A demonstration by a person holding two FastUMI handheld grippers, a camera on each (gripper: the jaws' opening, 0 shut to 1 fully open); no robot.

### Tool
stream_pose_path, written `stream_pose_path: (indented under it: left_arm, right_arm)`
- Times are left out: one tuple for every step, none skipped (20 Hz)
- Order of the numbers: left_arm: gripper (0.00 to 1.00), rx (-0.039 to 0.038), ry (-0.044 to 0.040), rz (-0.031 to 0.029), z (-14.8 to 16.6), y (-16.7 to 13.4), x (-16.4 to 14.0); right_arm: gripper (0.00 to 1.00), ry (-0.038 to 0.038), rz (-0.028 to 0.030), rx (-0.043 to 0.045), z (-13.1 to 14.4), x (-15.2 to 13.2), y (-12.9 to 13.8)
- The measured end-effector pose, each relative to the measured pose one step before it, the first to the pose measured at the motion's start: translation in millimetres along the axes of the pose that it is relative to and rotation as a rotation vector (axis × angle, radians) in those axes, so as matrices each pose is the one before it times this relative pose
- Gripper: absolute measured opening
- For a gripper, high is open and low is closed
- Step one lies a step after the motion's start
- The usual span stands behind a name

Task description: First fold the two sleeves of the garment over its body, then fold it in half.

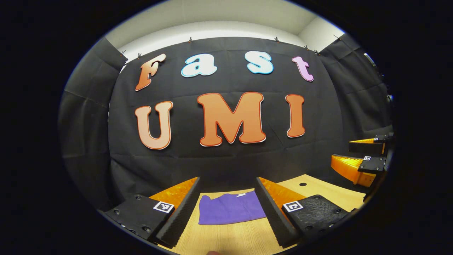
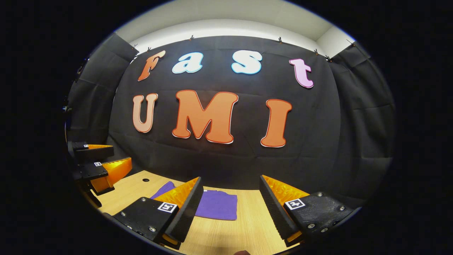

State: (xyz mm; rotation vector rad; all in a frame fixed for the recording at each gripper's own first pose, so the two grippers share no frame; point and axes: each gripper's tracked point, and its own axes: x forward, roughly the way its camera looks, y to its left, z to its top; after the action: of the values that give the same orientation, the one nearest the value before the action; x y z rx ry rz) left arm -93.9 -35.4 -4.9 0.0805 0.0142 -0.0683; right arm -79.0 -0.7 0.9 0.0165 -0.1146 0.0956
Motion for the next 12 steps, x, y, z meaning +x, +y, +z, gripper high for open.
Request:
stream_pose_path:
  left_arm:
    - [1.0, -0.00063, -0.00635, -0.0016, 1.58, -0.23, -1.26]
    - [0.99, 0.00245, -0.00099, -0.00187, 1.05, -0.71, -1.28]
    - [1.0, 0.00306, -0.0046, 0.0008, 0.75, -0.35, -0.91]
    - [0.99, -0.00064, 0.00108, 0.00042, 0.13, 0.23, -0.86]
    - [0.96, -0.00443, -0.00247, -0.00335, 0.43, -0.72, -1.39]
    - [0.96, -0.0028, 0.00013, -0.00075, 1.45, -0.85, -1.46]
    - [1.0, -0.00177, -0.0016, 0.00227, -0.37, 0.92, -0.04]
    - [0.96, -0.00293, -0.00045, 0.00006, 1.09, -0.2, -1.42]
    - [1.0, -0.00271, -0.0026, -0.00142, 0.69, -0.31, -0.46]
    - [1.0, 0.0005, -0.00055, -0.0023, -0.05, -1.28, -1.08]
    - [0.96, 0.00412, 0.00055, 0.0025, -0.35, 0.41, -1.61]
    - [0.96, 0.00174, -0.00159, 0.00034, 1.11, 0.93, -1.91]
  right_arm:
    - [0.95, -0.00133, -0.00395, -0.00263, 0.19, -0.84, -0.99]
    - [0.94, -0.00107, -0.00127, 0.00113, 1.06, -2.41, -0.58]
    - [0.94, 0.00194, -0.004, 0.00288, -0.76, 0.26, -1.25]
    - [0.94, 0.00405, 0.00173, 0.00495, -0.79, -1.17, -0.11]
    - [0.95, 0.00318, -0.00094, 0.00241, -0.83, -1.02, -0.12]
    - [0.95, 0.00159, -0.00344, 0.00035, 0.05, -0.72, -0.99]
    - [0.95, -0.0007, -0.00007, 0.00095, 0.0, 0.33, -0.05]
    - [0.95, -0.00127, -0.00166, 0.00088, 0.01, -0.91, 0.27]
    - [0.95, -0.00122, 0.00461, 0.00279, 0.79, -1.34, 1.07]
    - [0.94, -0.00306, -0.00468, -0.00087, -0.46, -1.27, -0.77]
    - [0.95, -0.00529, -0.00137, -0.00057, 1.84, -1.93, -0.87]
    - [0.94, -0.00047, 0.0007, -0.00217, -0.25, -1.94, 1.34]
